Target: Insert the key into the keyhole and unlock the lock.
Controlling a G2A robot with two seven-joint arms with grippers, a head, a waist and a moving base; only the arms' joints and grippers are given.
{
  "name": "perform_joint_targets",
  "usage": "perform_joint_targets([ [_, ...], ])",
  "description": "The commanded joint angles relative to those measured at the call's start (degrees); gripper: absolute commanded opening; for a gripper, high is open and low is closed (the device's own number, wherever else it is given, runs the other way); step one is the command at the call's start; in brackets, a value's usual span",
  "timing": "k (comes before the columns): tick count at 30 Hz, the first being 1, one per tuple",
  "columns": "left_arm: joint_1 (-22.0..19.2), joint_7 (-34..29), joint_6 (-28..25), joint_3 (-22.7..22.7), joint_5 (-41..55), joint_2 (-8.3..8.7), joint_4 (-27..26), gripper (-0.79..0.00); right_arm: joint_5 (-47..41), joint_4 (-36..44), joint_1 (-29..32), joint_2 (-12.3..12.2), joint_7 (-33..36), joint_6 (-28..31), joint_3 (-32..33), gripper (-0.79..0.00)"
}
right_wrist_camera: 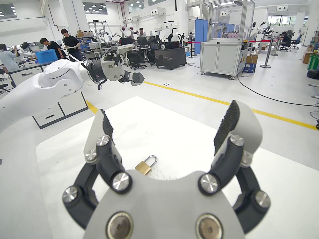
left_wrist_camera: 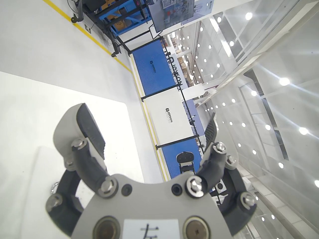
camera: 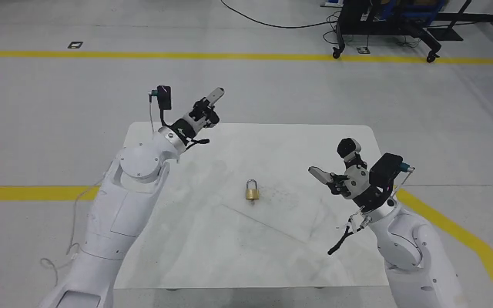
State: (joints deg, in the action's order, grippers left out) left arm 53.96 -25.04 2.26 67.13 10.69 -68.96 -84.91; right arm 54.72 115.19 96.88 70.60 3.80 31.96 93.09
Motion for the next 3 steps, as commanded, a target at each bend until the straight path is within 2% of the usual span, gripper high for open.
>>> perform_joint_targets([
  [1, 0.00, 0.00, 0.00, 0.00, 0.00, 0.00, 0.00, 0.000, 0.00, 0.00, 0.00, 0.00, 0.00, 0.00, 0.00, 0.000],
  [3, 0.45, 0.25, -0.02, 0.25, -0.87, 0.03, -0.18, 0.000, 0.23, -0.13, 0.02, -0.05, -0.04, -0.34, -0.01, 0.000],
])
